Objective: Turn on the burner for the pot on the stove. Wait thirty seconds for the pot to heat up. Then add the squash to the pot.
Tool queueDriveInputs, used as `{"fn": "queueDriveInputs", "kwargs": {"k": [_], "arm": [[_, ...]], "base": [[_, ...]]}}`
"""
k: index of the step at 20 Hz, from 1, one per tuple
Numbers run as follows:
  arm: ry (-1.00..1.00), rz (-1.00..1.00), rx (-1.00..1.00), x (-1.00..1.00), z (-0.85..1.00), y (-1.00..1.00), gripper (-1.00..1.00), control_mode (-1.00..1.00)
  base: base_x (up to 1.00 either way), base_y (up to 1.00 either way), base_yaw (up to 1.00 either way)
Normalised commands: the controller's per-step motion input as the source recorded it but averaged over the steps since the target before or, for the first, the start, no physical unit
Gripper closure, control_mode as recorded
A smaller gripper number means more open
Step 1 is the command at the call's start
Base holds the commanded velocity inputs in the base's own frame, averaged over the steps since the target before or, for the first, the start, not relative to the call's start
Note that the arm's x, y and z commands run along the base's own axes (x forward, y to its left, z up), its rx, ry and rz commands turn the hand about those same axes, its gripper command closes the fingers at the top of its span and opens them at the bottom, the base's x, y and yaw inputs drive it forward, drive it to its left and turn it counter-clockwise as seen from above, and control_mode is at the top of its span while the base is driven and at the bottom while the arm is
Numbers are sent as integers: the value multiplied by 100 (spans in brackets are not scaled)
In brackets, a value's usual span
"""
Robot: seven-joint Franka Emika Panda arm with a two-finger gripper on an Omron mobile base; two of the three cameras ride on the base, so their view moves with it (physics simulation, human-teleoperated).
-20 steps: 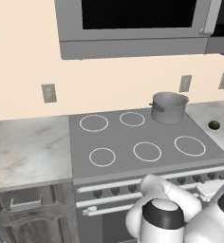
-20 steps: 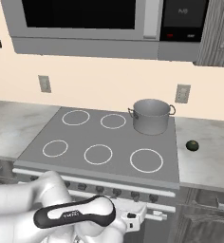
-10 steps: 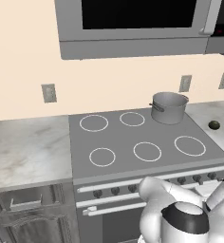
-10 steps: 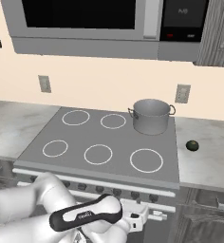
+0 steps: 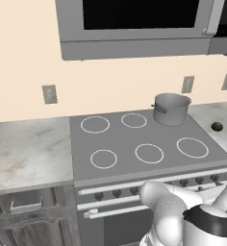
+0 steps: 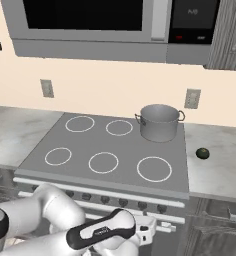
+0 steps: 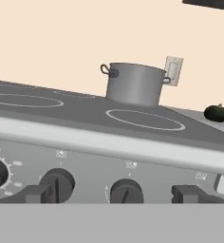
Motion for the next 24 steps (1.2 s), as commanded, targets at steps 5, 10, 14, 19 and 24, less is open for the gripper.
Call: {"fn": "queueDriveInputs", "kwargs": {"k": [5, 10, 14, 19, 24], "arm": [[0, 8, 0, 5, 0, -4, -100, -100], [1, 0, 3, 13, 0, -1, -100, -100], [1, 0, 10, 21, 0, 0, -100, -100], [0, -2, 14, 23, 0, 0, -100, -100], [5, -2, 8, 7, -22, 0, -100, -100]], "base": [[0, 0, 0], [0, 0, 0], [0, 0, 0], [0, 0, 0], [0, 0, 0]]}}
